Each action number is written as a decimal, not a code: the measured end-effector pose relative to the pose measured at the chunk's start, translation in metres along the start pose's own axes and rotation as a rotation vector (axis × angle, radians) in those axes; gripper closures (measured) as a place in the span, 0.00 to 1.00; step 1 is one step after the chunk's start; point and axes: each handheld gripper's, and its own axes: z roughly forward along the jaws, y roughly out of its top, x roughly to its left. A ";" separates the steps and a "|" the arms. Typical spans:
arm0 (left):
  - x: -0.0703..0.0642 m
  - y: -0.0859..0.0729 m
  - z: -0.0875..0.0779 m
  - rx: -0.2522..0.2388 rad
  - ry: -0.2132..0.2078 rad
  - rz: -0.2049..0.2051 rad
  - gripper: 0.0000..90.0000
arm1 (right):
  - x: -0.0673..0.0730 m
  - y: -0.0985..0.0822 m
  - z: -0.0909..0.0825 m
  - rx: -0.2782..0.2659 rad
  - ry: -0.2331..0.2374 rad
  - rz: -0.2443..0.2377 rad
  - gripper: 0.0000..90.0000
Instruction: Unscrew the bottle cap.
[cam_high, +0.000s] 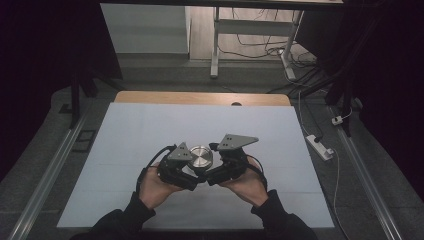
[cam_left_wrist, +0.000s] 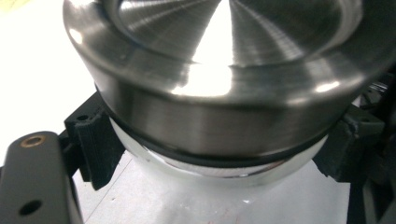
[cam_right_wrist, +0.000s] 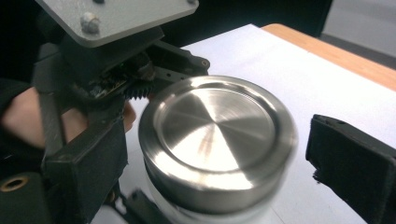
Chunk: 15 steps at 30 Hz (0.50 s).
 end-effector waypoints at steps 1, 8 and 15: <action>-0.001 0.000 0.001 -0.002 0.005 -0.008 0.18 | 0.002 -0.001 0.002 -0.003 -0.013 0.000 0.07; -0.004 0.002 0.000 0.004 0.000 0.008 0.18 | 0.010 -0.004 0.006 -0.025 -0.074 -0.017 0.20; 0.001 0.001 -0.006 -0.016 -0.153 0.087 0.18 | 0.001 -0.002 -0.002 -0.021 0.093 -0.074 0.20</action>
